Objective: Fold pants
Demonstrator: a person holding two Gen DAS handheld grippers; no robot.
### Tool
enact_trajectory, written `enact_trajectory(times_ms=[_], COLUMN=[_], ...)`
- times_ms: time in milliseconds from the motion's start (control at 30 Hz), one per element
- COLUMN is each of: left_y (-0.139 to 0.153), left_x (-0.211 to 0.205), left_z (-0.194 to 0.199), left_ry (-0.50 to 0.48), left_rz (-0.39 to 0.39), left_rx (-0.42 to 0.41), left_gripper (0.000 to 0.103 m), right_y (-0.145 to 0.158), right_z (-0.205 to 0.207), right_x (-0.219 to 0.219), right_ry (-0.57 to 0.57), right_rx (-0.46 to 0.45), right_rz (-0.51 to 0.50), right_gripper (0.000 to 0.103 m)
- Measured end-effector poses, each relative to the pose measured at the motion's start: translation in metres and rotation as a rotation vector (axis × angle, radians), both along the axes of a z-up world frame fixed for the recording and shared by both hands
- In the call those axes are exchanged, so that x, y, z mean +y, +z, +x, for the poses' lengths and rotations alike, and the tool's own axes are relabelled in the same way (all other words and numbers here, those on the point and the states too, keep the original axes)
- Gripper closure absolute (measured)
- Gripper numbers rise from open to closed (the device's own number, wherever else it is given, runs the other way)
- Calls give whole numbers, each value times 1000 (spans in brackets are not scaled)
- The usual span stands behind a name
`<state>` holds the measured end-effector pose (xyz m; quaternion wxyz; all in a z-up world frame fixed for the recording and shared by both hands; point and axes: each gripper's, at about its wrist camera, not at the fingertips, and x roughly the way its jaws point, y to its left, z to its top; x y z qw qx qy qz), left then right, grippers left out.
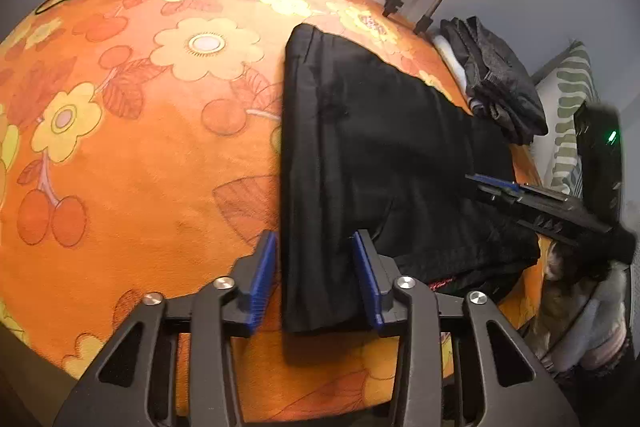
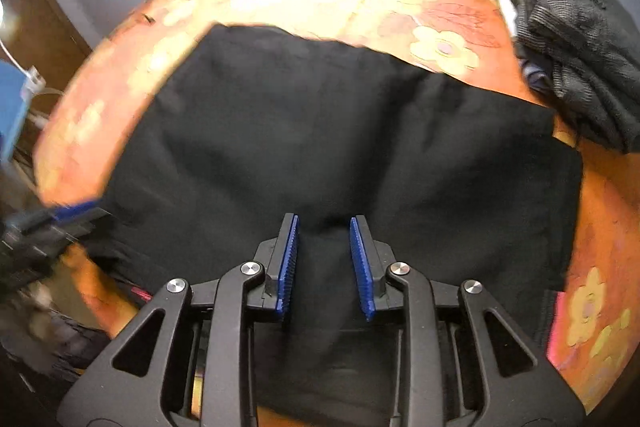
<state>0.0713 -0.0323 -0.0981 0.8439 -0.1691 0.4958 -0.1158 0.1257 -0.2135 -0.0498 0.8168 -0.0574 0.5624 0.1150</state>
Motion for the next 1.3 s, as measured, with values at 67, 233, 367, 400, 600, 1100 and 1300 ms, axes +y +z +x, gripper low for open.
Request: enact_trajectory(times_ms=[67, 233, 367, 400, 600, 1100, 1300], left_y=[2, 11, 18, 19, 20, 19, 11], left_x=[-4, -6, -7, -7, -7, -1, -7], left_z=[0, -4, -4, -5, -4, -5, 1], left_ry=[-4, -5, -9, -11, -25, -22, -15], left_rz=[8, -9, -24, -25, -36, -37, 23], left_rx=[-16, -58, -79, -83, -93, -94, -58], left_gripper=[74, 81, 82, 82, 83, 83, 56], right_y=[12, 31, 18, 14, -11, -35, -22], right_z=[2, 25, 54, 64, 101, 110, 105], right_x=[13, 65, 108, 117, 157, 175, 171], right_ry=[8, 49, 77, 73, 65, 94, 89], right_rx=[-9, -2, 58, 76, 127, 149, 130], right_rz=[46, 124, 96, 91, -12, -192, -160], right_gripper=[65, 46, 46, 46, 46, 89, 95])
